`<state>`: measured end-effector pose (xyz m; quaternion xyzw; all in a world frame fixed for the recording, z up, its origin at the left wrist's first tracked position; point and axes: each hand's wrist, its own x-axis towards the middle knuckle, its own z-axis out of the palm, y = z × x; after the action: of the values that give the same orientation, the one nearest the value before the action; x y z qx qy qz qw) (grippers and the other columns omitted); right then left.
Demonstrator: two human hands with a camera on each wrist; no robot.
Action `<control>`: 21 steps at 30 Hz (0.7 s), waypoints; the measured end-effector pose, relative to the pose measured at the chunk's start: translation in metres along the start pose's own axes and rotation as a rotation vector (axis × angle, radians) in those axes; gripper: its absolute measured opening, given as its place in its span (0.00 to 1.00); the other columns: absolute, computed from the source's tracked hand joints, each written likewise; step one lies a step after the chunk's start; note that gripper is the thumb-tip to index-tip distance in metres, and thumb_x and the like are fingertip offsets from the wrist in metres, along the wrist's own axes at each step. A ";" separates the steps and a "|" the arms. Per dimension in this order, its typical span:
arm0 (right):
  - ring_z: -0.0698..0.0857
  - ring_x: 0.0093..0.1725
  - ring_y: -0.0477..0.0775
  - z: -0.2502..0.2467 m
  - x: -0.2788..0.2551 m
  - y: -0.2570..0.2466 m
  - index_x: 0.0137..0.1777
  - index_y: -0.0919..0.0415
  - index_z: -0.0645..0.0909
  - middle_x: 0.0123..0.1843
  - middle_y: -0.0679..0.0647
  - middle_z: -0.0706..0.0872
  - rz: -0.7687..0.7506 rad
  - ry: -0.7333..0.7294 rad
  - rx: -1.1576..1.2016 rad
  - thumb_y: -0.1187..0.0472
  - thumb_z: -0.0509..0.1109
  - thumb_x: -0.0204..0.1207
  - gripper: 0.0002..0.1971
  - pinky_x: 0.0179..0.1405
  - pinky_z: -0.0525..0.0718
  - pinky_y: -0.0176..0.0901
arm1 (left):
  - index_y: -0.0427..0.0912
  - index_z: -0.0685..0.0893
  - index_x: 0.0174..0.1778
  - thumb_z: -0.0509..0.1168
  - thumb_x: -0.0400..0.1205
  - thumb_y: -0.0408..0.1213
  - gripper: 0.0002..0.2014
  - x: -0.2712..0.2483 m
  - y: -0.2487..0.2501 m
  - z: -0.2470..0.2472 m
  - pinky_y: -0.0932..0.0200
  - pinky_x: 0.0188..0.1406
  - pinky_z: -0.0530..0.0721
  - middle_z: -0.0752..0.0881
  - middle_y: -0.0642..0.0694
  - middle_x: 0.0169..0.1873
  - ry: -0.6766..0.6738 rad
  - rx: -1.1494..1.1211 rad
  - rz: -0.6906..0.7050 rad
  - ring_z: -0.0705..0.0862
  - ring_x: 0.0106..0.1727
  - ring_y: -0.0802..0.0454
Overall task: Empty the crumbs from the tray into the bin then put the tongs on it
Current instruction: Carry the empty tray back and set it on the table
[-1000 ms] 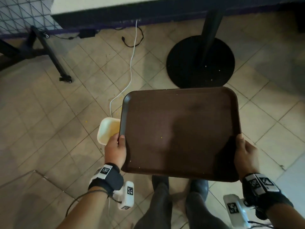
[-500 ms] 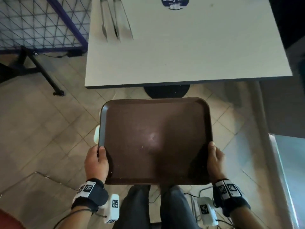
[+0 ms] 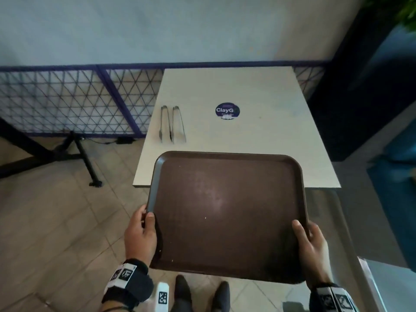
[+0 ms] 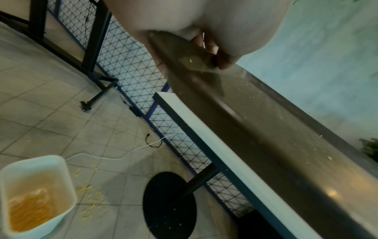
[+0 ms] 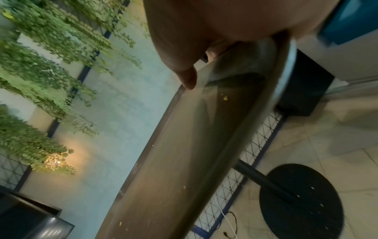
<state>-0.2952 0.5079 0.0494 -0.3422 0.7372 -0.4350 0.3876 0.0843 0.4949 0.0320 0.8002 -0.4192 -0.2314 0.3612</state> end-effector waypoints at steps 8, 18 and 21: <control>0.84 0.57 0.60 0.000 0.072 -0.034 0.67 0.60 0.79 0.60 0.59 0.86 -0.081 0.054 -0.066 0.61 0.67 0.83 0.14 0.54 0.80 0.52 | 0.47 0.78 0.72 0.59 0.88 0.43 0.16 0.050 0.058 0.027 0.43 0.63 0.80 0.85 0.42 0.63 -0.007 -0.023 0.051 0.83 0.63 0.38; 0.86 0.51 0.62 0.031 0.164 -0.076 0.61 0.61 0.84 0.56 0.61 0.89 -0.107 0.140 -0.195 0.61 0.69 0.81 0.11 0.46 0.82 0.47 | 0.39 0.82 0.67 0.63 0.83 0.32 0.15 0.134 0.102 0.076 0.46 0.59 0.76 0.82 0.38 0.59 0.011 -0.010 0.056 0.81 0.59 0.36; 0.83 0.61 0.67 0.043 0.190 -0.079 0.64 0.64 0.84 0.61 0.65 0.86 -0.072 0.157 -0.307 0.62 0.69 0.81 0.14 0.62 0.77 0.55 | 0.42 0.82 0.66 0.64 0.82 0.33 0.15 0.156 0.107 0.092 0.45 0.59 0.77 0.82 0.40 0.59 -0.047 0.027 0.002 0.81 0.58 0.37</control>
<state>-0.3333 0.3011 0.0555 -0.3884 0.8103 -0.3563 0.2561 0.0525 0.2870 0.0458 0.7990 -0.4313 -0.2442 0.3406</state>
